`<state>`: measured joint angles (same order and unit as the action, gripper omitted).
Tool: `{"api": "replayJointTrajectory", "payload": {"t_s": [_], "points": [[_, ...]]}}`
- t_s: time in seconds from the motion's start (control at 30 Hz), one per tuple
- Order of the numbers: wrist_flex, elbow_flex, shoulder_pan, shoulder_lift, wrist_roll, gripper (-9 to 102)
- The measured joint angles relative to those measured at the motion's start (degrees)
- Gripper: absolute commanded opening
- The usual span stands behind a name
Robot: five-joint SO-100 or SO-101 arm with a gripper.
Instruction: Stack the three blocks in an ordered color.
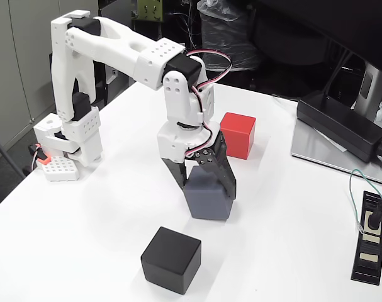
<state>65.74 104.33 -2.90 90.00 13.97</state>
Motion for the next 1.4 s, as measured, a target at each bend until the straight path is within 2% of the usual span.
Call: {"api": "replayJointTrajectory", "payload": {"t_s": [0.2,0.47,0.57,1.1,1.4], "points": [[8.1,-4.2,0.0,2.8,0.0,-1],[19.9,-17.3,0.0,4.8,0.9,-1],[23.9,-21.8,2.6,4.9,3.1,-1],[24.7,-25.8,20.1,5.1,4.7,-1],[24.7,-25.9,29.8,3.5,-1.0,-1]]}}
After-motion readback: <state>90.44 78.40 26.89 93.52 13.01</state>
